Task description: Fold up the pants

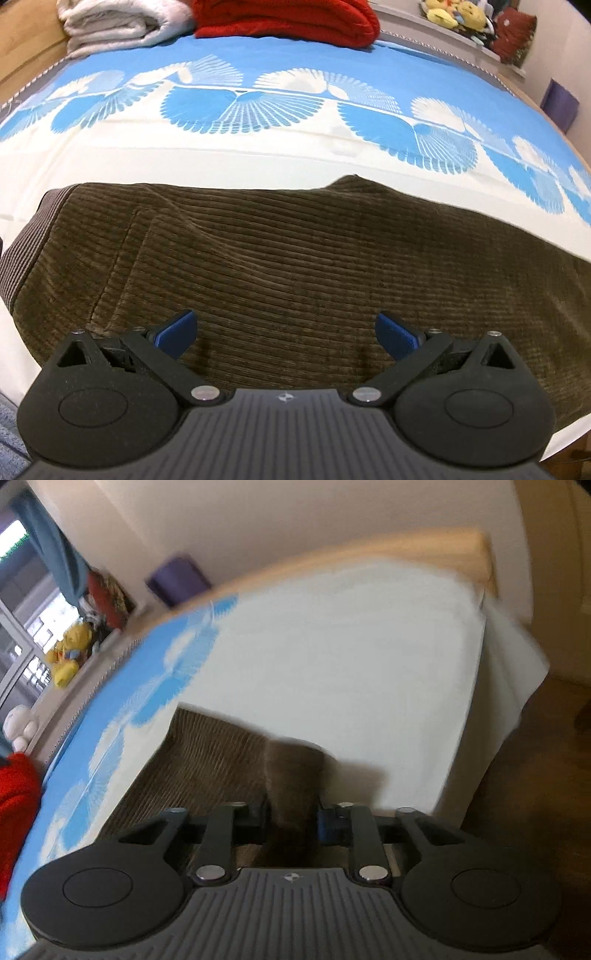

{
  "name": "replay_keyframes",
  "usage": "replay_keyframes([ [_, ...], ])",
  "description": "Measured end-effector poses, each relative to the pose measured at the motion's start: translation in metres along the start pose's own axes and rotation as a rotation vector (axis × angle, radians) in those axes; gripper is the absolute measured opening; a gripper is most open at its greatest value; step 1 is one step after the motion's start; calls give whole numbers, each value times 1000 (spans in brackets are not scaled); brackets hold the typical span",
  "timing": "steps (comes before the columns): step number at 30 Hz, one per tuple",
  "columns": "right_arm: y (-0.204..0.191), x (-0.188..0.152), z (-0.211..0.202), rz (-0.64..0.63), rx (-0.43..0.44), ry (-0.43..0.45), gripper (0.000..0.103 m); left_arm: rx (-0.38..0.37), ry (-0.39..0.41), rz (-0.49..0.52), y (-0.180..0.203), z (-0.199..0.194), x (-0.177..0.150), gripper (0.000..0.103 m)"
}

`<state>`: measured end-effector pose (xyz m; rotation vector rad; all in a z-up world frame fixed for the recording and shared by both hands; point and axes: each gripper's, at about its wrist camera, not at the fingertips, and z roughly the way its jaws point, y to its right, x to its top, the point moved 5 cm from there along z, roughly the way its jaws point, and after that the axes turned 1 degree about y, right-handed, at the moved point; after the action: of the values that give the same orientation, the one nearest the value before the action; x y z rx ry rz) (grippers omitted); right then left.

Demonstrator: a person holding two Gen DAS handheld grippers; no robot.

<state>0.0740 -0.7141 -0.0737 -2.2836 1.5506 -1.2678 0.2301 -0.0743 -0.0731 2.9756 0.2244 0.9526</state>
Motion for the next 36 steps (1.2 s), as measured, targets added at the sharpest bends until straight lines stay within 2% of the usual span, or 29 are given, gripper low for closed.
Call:
replay_keyframes([
  [3, -33, 3, -15, -104, -16, 52, 23, -89, 11, -45, 1, -9, 10, 103],
  [5, -63, 0, -31, -197, 10, 93, 23, -191, -1, -57, 15, -17, 21, 103],
  [7, -89, -4, -46, -253, 40, 128, 23, -254, 3, -32, 35, -26, 32, 103],
  [10, -106, -8, -54, -278, 36, 140, 23, -276, 16, 7, 59, -37, 38, 103],
  [12, -121, -18, -59, -358, 21, 157, 23, -303, 7, 2, 67, -40, 37, 103],
  [14, -152, -39, -74, -485, 74, 184, 23, -344, -9, -18, 70, -42, 33, 103],
  [17, -214, -104, -104, -754, 235, 208, 23, -446, -37, -46, 76, -43, 22, 103],
  [19, -249, -171, -122, -972, 369, 192, 23, -526, -74, -83, 76, -39, 9, 103],
  [21, -263, -242, -126, -1166, 477, 122, 23, -618, -133, -140, 77, -23, -5, 103],
  [22, -262, -274, -124, -1258, 503, 78, 23, -652, -171, -160, 80, -14, -11, 103],
  [24, -254, -315, -119, -1386, 513, -35, 22, -697, -248, -211, 90, 6, -22, 101],
  [26, -250, -323, -121, -1434, 526, -37, 23, -722, -279, -210, 106, 14, -26, 101],
  [29, -251, -312, -125, -1375, 529, -32, 22, -752, -340, -227, 123, 17, -29, 101],
  [33, -242, -307, -131, -1371, 562, -14, 24, -780, -350, -245, 135, 17, -29, 102],
  [35, -237, -313, -131, -1373, 582, -59, 32, -789, -371, -242, 146, 20, -31, 102],
  [36, -232, -311, -131, -1357, 607, -108, 42, -776, -381, -240, 154, 22, -30, 102],
])
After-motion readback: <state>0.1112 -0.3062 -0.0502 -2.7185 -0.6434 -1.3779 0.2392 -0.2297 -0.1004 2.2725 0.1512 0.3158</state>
